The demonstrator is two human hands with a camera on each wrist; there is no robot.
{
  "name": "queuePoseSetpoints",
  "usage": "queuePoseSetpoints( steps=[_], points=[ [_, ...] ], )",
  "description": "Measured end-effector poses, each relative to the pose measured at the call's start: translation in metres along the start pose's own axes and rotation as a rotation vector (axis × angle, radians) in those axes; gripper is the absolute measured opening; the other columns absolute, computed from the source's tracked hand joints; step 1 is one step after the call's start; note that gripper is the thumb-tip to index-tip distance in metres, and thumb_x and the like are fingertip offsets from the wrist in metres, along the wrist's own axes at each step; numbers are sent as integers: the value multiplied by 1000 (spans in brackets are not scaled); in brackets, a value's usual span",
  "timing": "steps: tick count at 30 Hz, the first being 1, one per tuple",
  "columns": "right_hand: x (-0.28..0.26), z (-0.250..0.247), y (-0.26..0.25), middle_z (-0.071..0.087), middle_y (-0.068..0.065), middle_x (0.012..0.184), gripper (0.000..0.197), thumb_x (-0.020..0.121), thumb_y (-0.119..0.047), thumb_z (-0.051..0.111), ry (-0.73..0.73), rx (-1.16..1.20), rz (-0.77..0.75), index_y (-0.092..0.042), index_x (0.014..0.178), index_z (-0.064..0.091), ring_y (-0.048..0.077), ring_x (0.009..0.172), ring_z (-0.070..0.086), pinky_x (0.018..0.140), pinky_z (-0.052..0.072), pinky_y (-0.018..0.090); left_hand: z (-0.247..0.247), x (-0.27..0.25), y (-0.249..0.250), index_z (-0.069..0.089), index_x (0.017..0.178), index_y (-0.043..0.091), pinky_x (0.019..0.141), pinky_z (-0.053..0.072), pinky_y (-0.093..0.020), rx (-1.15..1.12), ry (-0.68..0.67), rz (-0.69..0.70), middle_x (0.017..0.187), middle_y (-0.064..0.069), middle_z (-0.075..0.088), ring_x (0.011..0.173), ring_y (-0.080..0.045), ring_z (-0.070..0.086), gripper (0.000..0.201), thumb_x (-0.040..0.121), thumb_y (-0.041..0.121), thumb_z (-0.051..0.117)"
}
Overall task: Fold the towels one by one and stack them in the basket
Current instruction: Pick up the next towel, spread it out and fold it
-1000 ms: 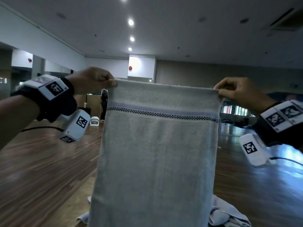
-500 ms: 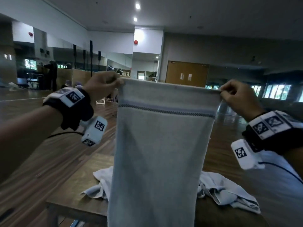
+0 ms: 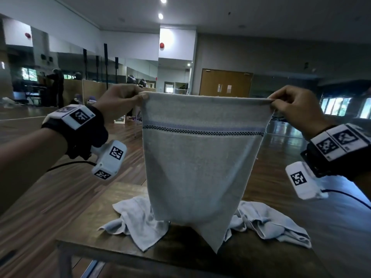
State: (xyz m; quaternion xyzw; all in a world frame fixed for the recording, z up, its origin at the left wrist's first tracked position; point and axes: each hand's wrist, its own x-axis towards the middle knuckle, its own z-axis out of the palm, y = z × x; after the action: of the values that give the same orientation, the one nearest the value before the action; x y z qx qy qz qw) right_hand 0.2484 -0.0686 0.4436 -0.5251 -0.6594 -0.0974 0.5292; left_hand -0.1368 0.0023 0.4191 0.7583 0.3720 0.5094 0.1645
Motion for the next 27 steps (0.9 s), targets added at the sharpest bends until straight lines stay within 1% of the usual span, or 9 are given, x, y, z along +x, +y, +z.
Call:
queuePoseSetpoints(
  steps=[2,4,7,9,12,17,20,24,27],
  points=[
    [-5,6,5,65,11,85,13,84,-7,56,-24,11,22,-17,86,65,26,81,60,74,52,38,2,-5,-8,63,94,9,82,48,-41,8,-18,-21,97,-17,60,87,-25,54,17,91,24,56],
    [-9,14,9,65,10,84,14,84,-6,56,-54,12,37,-16,86,65,23,79,60,72,51,33,7,-9,-16,63,96,4,84,48,-42,24,-26,-31,96,-15,61,89,-23,55,21,91,23,56],
    [-20,28,18,64,8,81,15,84,-4,56,-93,11,64,-16,85,65,18,73,58,63,47,18,16,-15,-33,63,98,1,76,46,-30,24,-37,-60,87,-6,59,83,-16,54,22,92,21,55],
    [-31,40,26,64,8,80,14,84,-2,56,-157,23,90,-14,85,65,20,75,57,66,47,23,25,-23,-48,63,93,5,69,44,-24,47,-61,-78,82,-4,58,76,-13,52,18,92,21,54],
    [-65,65,54,64,5,77,17,83,0,58,-331,-4,169,-16,76,63,21,74,59,69,48,33,46,-51,-92,60,78,20,62,44,-20,153,-151,-107,74,-1,58,67,-12,52,14,89,29,60],
    [-170,125,125,66,0,75,20,81,-5,62,-720,-175,310,-22,71,62,19,74,62,73,51,38,109,-148,-193,59,69,29,62,41,-31,246,-332,-333,63,9,57,60,-9,50,27,78,54,56],
    [-229,159,161,65,-7,75,22,79,-11,62,-829,-219,379,-29,68,58,14,76,61,75,51,36,146,-196,-232,54,69,33,63,36,-27,341,-425,-449,65,13,56,63,-3,52,22,83,49,55],
    [-273,191,198,66,-11,75,13,77,-20,60,-858,-234,528,-31,70,60,13,78,63,78,52,39,179,-222,-266,57,79,26,58,37,-17,375,-450,-541,77,5,61,80,-13,59,14,89,35,59],
    [-284,207,213,68,-10,82,13,78,-23,61,-837,-247,571,-35,71,59,15,82,64,80,52,38,194,-229,-282,62,83,17,61,37,-23,333,-408,-577,82,-3,67,84,-21,63,12,89,27,60]
  ],
)
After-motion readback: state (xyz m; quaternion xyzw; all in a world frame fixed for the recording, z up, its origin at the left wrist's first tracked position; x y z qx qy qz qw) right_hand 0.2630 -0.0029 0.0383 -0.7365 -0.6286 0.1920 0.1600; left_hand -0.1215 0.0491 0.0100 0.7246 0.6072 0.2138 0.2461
